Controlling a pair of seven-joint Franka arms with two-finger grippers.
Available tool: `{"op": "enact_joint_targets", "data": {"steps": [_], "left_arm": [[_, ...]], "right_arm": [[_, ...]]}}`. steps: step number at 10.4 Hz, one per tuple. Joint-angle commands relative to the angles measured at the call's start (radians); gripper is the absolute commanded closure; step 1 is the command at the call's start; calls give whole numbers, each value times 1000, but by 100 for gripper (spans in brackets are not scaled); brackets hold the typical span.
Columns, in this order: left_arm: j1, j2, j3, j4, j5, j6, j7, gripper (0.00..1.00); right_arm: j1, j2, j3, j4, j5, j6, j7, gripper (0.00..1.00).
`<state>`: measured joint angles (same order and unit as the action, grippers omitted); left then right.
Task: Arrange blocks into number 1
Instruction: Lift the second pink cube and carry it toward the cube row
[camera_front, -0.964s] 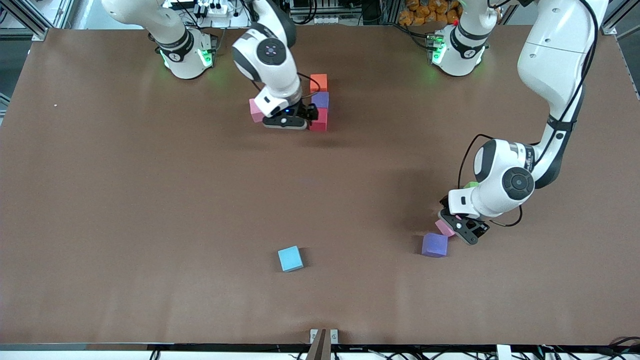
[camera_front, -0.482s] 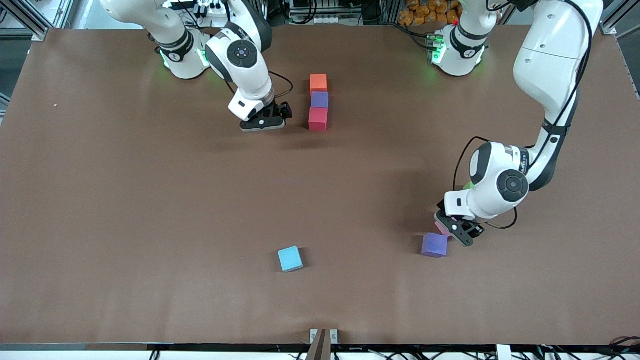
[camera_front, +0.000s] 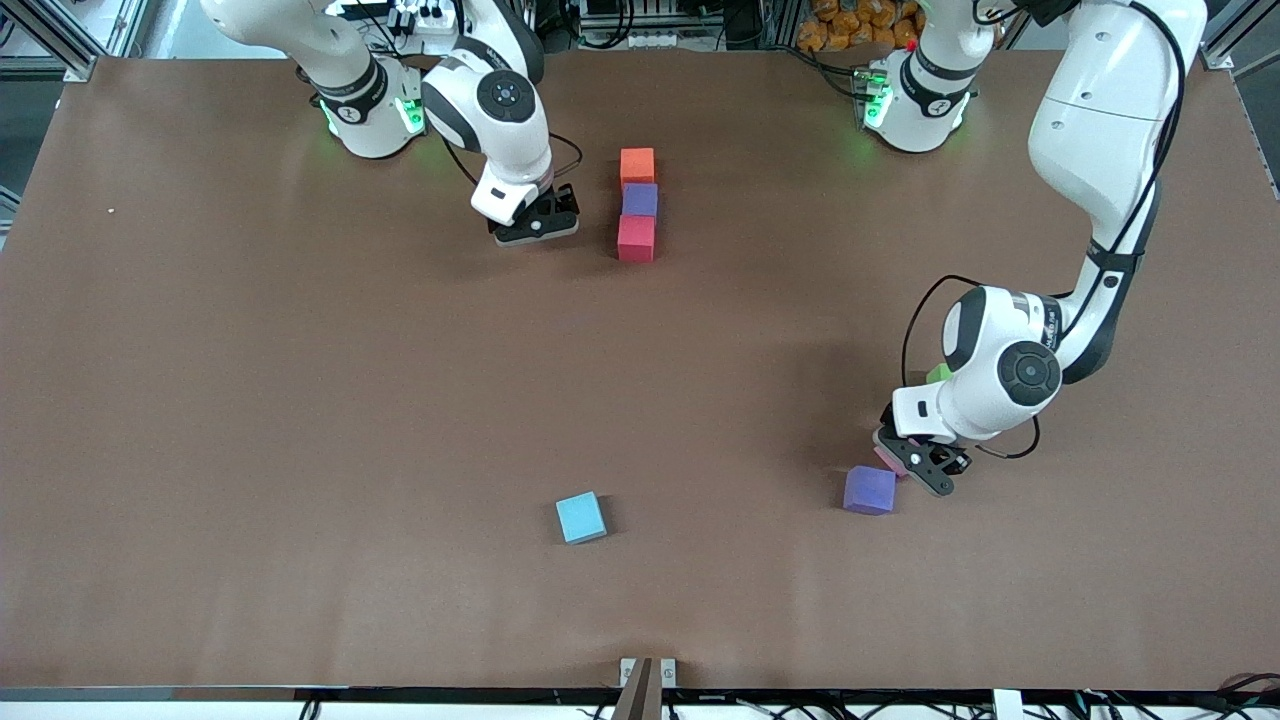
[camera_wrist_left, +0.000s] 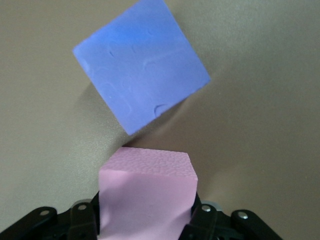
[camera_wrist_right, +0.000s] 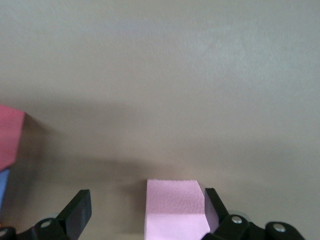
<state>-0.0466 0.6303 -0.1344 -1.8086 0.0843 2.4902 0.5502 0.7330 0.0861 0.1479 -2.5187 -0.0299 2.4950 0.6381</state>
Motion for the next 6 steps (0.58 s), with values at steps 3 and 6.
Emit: {"op": "enact_joint_targets", "data": {"steps": [3, 6], "left_arm": [[-73, -81, 9, -14, -24, -100, -258, 100], [-101, -112, -7, -14, -24, -157, -433, 100]], "right_arm": [[-12, -54, 12, -107, -13, 33, -5, 0], [-20, -52, 12, -129, -13, 35, -5, 0]]}}
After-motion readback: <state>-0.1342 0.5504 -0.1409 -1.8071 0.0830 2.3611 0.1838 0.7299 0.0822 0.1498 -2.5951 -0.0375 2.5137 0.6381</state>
